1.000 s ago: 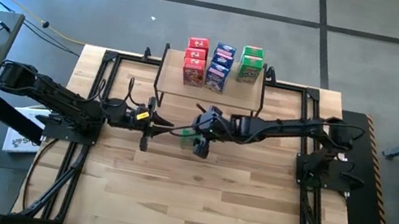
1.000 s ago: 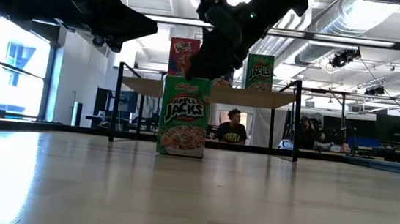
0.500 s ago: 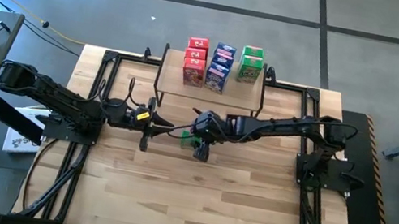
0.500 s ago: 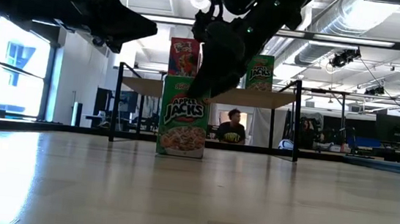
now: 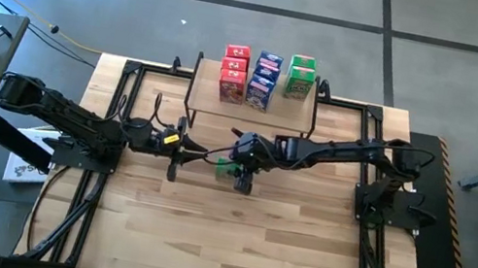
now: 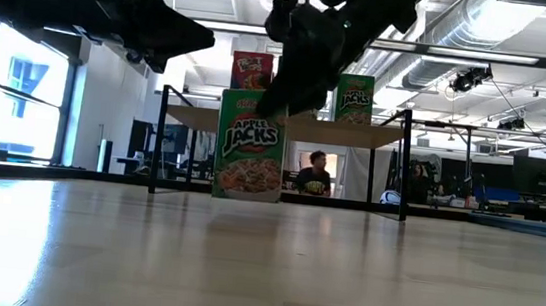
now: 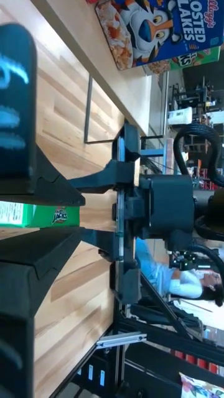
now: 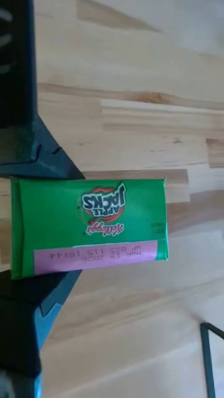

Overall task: Stack cereal on shelf
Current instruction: Put the green cereal box in front of the other green cereal box on the shelf

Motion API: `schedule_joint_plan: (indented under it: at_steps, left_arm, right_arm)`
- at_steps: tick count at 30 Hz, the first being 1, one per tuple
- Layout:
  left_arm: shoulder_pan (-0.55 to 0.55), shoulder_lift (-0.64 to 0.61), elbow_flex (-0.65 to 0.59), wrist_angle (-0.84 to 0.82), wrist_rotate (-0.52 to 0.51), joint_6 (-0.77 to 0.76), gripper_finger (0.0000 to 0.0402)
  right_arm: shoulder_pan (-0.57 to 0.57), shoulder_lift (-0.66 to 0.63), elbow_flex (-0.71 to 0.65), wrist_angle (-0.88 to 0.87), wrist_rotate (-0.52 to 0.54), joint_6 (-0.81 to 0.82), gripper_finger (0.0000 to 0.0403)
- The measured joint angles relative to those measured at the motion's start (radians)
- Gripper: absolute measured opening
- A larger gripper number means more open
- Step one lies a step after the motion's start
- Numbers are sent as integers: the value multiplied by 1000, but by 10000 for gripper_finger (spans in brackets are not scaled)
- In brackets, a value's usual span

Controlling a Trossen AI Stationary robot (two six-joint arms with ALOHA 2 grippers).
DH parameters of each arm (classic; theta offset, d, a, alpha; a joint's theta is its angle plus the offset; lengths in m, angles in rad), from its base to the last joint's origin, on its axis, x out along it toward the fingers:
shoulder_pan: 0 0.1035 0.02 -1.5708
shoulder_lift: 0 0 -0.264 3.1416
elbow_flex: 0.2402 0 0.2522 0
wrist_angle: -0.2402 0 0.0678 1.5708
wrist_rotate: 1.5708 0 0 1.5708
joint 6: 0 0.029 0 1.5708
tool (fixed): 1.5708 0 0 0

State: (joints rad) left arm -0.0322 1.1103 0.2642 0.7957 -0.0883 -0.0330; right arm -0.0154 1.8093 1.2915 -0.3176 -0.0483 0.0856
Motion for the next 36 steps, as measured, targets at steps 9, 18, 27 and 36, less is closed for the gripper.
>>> schedule_joint_plan:
  at_steps: [9,18,27,36]
  left_arm:
    - [0,0,0,-15,6,0,53]
    - [0,0,-1,-13,7,0,53]
    - [0,0,-1,-12,24,0,53]
    - [0,0,-1,-12,24,-8,53]
  right_arm:
    - [21,-100,0,-56,-50,-8,153]
    - [62,-403,0,-325,73,-15,154]
    - [2,-598,0,-505,205,-70,154]
    - [-130,-599,0,-514,147,-171,154]
